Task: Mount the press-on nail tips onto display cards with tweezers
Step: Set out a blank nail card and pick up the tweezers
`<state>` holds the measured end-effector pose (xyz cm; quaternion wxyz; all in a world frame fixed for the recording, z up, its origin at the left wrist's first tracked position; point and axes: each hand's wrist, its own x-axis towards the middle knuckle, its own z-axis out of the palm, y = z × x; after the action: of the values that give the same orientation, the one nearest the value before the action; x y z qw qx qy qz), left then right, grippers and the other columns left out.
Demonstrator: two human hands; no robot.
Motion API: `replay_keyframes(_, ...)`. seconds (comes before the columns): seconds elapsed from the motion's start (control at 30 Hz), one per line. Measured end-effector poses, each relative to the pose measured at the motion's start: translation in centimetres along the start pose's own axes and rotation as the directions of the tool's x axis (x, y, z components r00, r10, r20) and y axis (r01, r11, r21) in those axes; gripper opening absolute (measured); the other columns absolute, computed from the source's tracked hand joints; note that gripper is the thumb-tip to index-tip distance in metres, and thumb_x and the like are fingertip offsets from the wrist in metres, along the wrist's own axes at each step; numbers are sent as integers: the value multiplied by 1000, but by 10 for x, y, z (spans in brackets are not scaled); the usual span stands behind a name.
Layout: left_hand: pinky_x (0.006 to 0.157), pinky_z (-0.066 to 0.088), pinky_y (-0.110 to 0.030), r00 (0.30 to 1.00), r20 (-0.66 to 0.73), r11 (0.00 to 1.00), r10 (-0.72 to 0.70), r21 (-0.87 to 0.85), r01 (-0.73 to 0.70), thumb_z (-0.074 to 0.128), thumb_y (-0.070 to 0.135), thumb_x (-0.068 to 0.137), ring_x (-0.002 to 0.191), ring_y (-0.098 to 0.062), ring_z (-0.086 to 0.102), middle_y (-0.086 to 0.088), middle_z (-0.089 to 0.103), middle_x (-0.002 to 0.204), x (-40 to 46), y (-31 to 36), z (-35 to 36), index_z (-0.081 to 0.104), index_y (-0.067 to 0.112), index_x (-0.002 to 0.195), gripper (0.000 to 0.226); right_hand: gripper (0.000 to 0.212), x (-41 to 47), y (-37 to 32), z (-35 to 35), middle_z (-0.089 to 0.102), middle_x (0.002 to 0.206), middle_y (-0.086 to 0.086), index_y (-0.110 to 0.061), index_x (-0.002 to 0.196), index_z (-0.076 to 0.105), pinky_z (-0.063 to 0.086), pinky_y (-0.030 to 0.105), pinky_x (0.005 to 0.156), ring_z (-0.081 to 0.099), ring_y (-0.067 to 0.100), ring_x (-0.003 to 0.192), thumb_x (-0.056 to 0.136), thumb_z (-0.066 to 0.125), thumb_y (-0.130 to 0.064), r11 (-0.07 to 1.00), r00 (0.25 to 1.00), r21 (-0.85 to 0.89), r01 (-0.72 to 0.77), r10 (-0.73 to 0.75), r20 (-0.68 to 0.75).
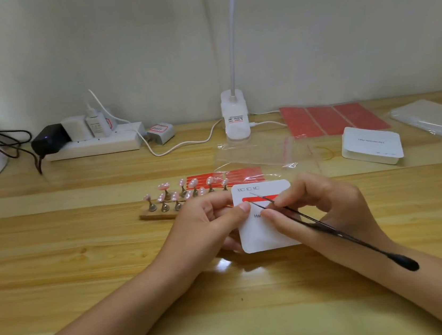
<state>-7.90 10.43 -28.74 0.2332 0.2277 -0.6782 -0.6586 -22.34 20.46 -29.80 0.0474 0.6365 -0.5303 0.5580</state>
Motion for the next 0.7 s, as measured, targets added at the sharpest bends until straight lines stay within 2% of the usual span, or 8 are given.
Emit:
replay_keyframes(0.13, 56, 57, -26, 999, 32, 1000, -9, -14, 10, 52, 6, 89, 78, -20, 70, -7, 73, 90, -1, 0, -3, 68, 12, 101, 21, 12, 1, 1, 0, 66, 71, -4, -11, 68, 61, 53, 24, 55, 64, 10, 63, 71, 73, -11, 1000, 1000, -1, 9, -9, 22)
replay_keyframes(0.27, 54, 56, -25, 998, 54, 998, -31, -50, 34, 55, 5, 89, 75, -19, 70, -6, 74, 87, 0, 0, -4, 74, 16, 88, 22, 13, 0, 2, 0, 68, 69, 1, -3, 65, 62, 52, 27, 54, 65, 13, 63, 72, 71, -8, 1000, 999, 1, -17, 17, 34)
replay_keyframes(0.37, 53, 55, -23, 997, 66, 998, -33, -59, 37, 57, 13, 81, 74, -18, 70, -4, 74, 85, 0, -1, -4, 75, 22, 88, 21, 13, -1, 0, 1, 68, 69, 3, -3, 65, 61, 51, 25, 55, 63, 12, 64, 73, 71, -8, 1000, 999, -12, -19, 20, 32)
replay_keyframes(0.5, 54, 55, -23, 997, 74, 999, -29, -44, 32, 54, 18, 75, 74, -17, 70, -4, 74, 85, 1, -2, -4, 73, 21, 89, 24, 16, -2, 0, 2, 68, 69, 4, -1, 65, 59, 50, 24, 55, 61, 11, 63, 75, 69, -8, 998, 999, -55, 8, -6, 39)
replay_keyframes(0.7, 54, 55, -24, 997, 76, 999, -25, -29, 28, 54, 17, 76, 73, -15, 70, -3, 73, 83, 1, -3, -5, 74, 21, 88, 24, 17, -2, 1, 3, 66, 69, 3, -9, 67, 55, 49, 31, 54, 62, 16, 62, 79, 67, -9, 999, 998, -29, -15, 17, 56)
